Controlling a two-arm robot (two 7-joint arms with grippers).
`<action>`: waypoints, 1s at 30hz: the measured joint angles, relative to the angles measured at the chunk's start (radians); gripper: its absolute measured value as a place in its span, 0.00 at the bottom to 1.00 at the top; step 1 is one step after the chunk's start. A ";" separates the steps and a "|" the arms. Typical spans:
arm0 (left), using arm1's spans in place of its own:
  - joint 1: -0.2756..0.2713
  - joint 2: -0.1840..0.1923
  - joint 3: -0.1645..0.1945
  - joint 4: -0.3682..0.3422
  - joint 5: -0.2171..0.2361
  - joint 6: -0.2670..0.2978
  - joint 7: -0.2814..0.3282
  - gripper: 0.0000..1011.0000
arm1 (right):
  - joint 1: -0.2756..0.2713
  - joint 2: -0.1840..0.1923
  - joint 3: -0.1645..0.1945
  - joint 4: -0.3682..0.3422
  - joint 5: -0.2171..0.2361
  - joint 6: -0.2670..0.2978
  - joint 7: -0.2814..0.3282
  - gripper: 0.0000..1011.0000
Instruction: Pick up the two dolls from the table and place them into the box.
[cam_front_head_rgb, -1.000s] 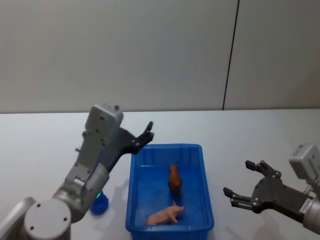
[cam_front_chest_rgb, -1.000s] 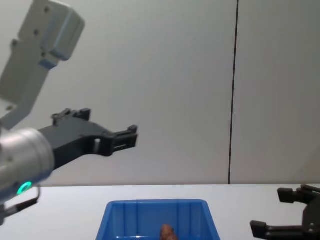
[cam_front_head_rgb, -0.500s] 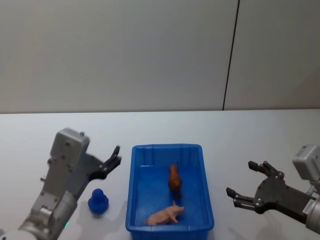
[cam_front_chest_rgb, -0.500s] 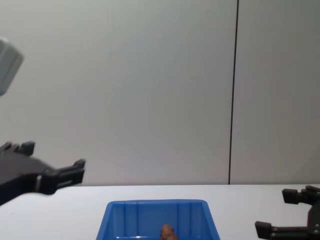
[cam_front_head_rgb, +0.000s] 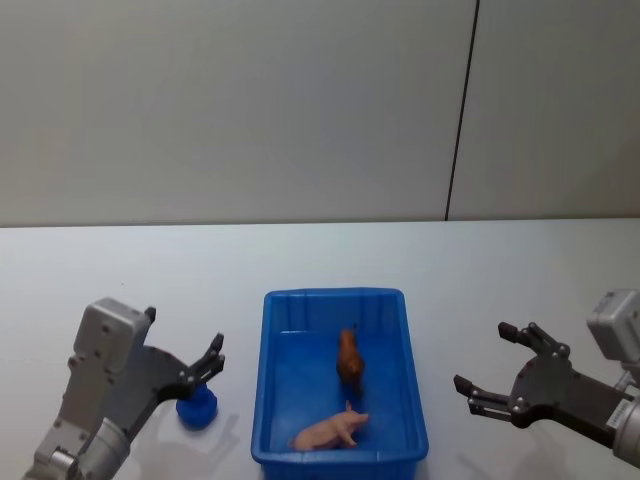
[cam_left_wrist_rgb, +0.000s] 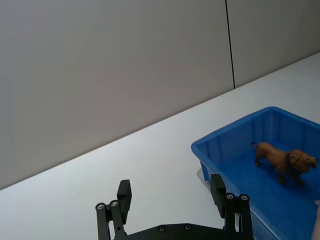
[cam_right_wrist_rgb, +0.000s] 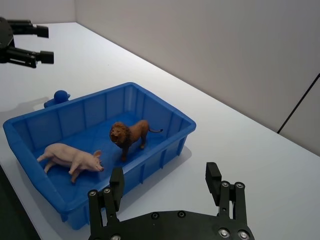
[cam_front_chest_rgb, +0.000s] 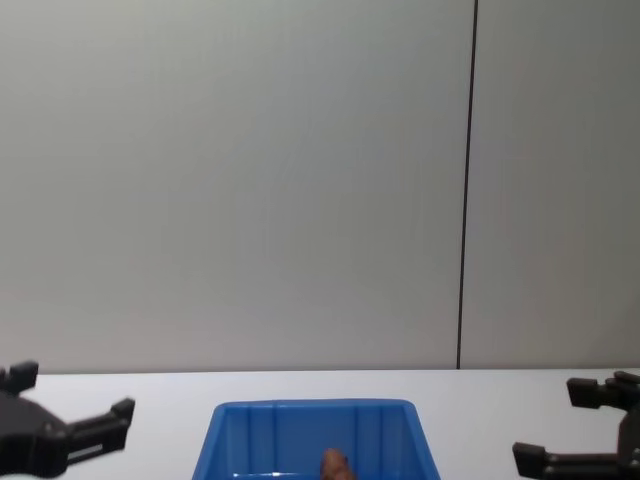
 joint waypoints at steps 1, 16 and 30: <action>0.000 -0.001 0.000 0.010 -0.003 -0.005 -0.008 0.99 | 0.000 0.000 0.000 0.000 0.000 0.000 0.000 0.99; -0.040 -0.056 0.008 0.203 -0.039 -0.075 -0.153 0.99 | -0.001 0.001 0.001 0.000 0.001 0.000 0.000 0.99; -0.097 -0.109 0.014 0.351 -0.038 -0.086 -0.240 0.99 | -0.001 0.001 0.000 0.000 0.001 0.000 0.000 0.99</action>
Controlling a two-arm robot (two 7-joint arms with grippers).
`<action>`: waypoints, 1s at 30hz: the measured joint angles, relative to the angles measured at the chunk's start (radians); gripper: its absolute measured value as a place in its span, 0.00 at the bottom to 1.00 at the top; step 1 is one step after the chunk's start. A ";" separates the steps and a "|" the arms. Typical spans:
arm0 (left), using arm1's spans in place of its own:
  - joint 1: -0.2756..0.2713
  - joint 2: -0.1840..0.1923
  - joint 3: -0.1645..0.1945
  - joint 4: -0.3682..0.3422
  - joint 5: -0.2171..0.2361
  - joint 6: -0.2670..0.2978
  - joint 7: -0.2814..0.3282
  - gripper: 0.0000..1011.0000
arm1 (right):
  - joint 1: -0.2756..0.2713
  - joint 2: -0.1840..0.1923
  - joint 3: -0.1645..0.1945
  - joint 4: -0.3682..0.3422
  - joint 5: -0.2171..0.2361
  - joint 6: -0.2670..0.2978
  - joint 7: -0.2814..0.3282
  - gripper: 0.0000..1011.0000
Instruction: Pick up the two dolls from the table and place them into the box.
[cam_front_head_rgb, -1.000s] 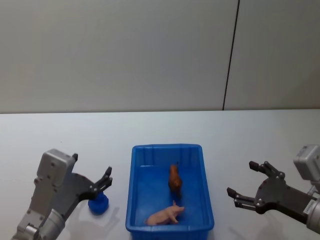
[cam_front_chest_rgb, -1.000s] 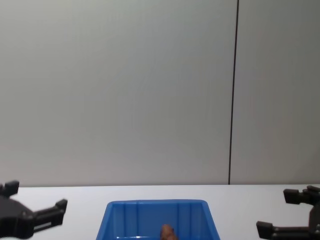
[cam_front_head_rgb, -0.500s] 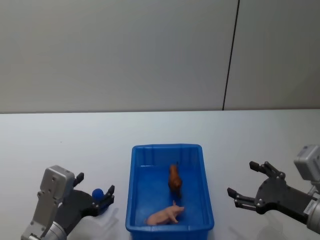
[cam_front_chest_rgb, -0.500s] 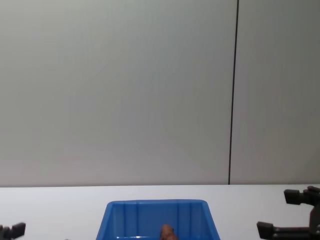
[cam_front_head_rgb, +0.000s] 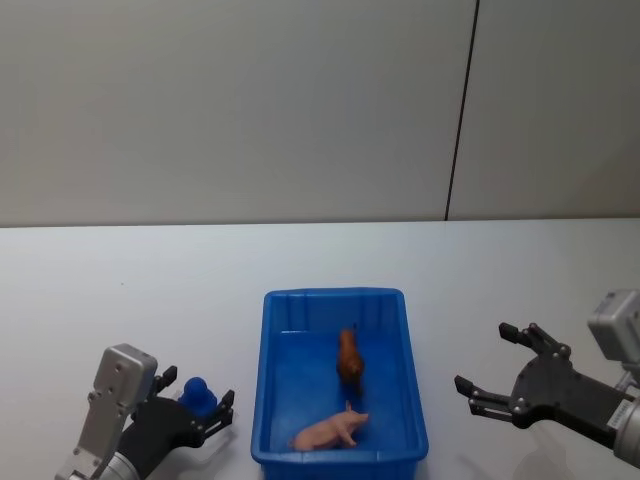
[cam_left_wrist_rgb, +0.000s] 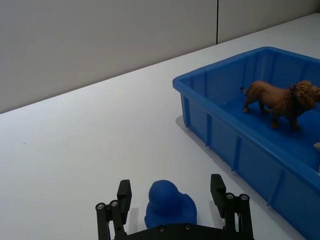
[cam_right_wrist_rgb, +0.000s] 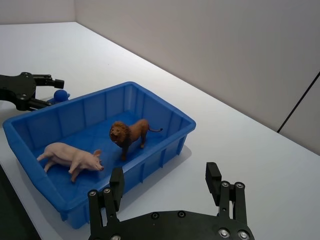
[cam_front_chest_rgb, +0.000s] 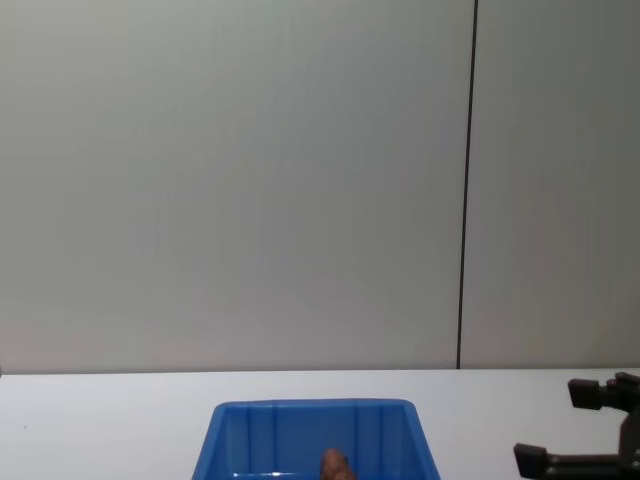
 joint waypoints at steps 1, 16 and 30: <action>-0.003 -0.002 0.000 0.007 0.001 0.000 -0.003 0.99 | 0.000 0.000 0.000 0.000 0.000 0.000 0.000 0.99; -0.035 -0.024 -0.005 0.065 0.013 0.025 -0.042 0.73 | 0.000 0.000 0.000 0.000 0.000 0.000 0.000 0.99; -0.046 -0.033 -0.011 0.067 0.028 0.042 -0.053 0.50 | 0.000 0.000 0.000 0.000 0.000 0.000 0.000 0.99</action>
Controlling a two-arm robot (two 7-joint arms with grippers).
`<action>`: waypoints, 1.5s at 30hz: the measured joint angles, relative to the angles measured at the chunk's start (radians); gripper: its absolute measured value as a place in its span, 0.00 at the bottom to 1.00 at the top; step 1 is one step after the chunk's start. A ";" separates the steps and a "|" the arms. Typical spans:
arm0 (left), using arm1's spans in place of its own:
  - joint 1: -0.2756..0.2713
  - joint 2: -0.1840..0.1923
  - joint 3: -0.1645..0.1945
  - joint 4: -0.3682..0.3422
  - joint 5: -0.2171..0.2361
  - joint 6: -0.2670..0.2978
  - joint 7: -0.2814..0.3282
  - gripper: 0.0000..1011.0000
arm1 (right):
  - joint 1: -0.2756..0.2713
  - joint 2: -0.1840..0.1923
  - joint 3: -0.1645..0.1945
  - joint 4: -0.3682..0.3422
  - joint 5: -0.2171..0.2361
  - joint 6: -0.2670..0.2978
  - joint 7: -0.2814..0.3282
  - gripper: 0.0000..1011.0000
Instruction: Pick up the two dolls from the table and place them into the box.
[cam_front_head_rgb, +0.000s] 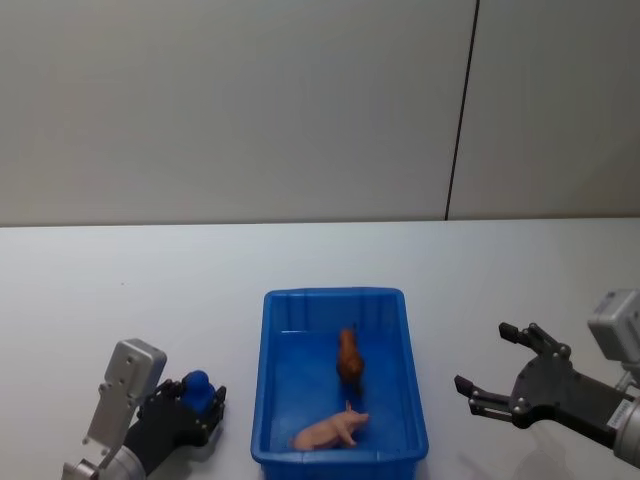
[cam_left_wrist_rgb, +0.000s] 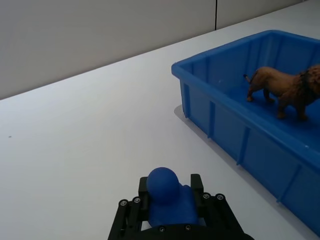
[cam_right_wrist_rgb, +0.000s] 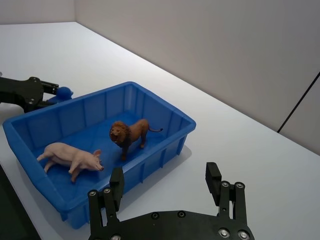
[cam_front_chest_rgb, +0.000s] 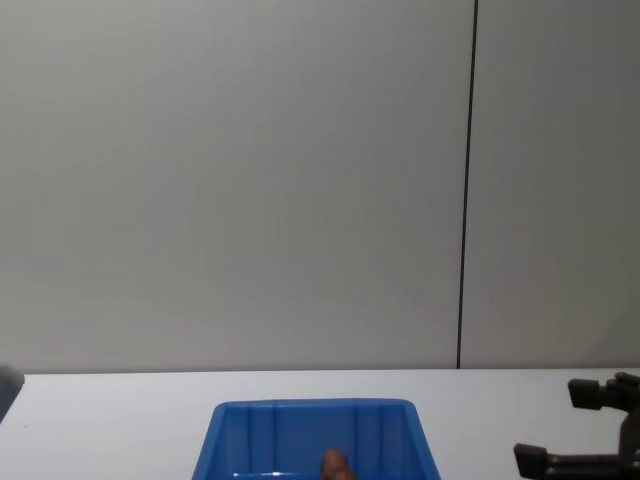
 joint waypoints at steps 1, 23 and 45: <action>-0.002 0.000 -0.001 -0.005 0.003 0.000 0.000 0.49 | 0.000 0.000 0.000 0.000 0.000 0.000 0.000 0.99; -0.101 -0.052 -0.011 -0.130 0.093 0.002 -0.028 0.36 | 0.000 0.000 0.000 0.000 0.000 0.000 0.000 0.99; -0.170 -0.128 0.020 -0.188 0.134 0.017 -0.073 0.97 | 0.000 0.000 0.000 0.000 0.000 0.000 0.000 0.99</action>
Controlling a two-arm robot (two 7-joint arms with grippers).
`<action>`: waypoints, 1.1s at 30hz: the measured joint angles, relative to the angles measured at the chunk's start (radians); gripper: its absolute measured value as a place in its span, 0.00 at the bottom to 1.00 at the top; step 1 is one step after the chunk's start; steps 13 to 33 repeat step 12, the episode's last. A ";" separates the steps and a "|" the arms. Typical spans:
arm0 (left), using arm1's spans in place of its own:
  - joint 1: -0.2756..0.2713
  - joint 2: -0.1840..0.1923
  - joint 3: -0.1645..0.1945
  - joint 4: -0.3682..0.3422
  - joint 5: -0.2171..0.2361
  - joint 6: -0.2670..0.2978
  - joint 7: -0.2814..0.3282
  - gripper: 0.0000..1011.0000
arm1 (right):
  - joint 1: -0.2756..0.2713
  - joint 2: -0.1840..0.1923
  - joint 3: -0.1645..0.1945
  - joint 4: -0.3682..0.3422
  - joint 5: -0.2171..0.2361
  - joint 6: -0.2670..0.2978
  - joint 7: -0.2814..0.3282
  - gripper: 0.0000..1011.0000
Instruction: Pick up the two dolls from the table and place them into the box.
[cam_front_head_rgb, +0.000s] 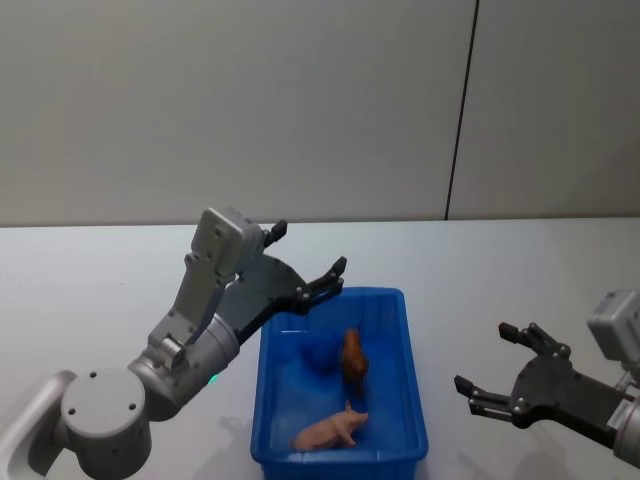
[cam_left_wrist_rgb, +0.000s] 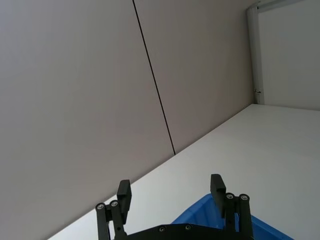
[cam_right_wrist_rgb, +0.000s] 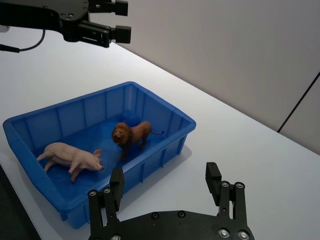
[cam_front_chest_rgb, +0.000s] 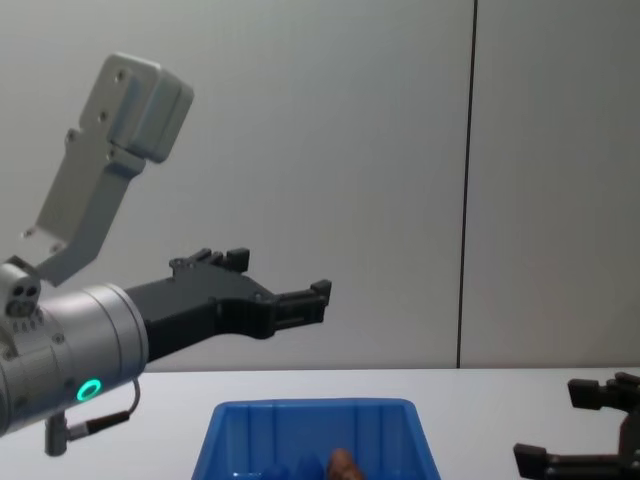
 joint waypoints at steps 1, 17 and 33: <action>0.001 0.001 0.000 -0.003 0.001 -0.001 0.000 0.99 | 0.000 0.000 0.000 0.000 0.000 0.000 0.000 0.99; 0.018 0.019 -0.010 -0.049 0.008 -0.011 0.016 0.99 | 0.000 0.000 0.000 0.000 0.000 0.000 0.000 0.99; 0.018 0.019 -0.010 -0.049 0.008 -0.011 0.016 0.99 | 0.000 0.000 0.000 0.000 0.000 0.000 0.000 0.99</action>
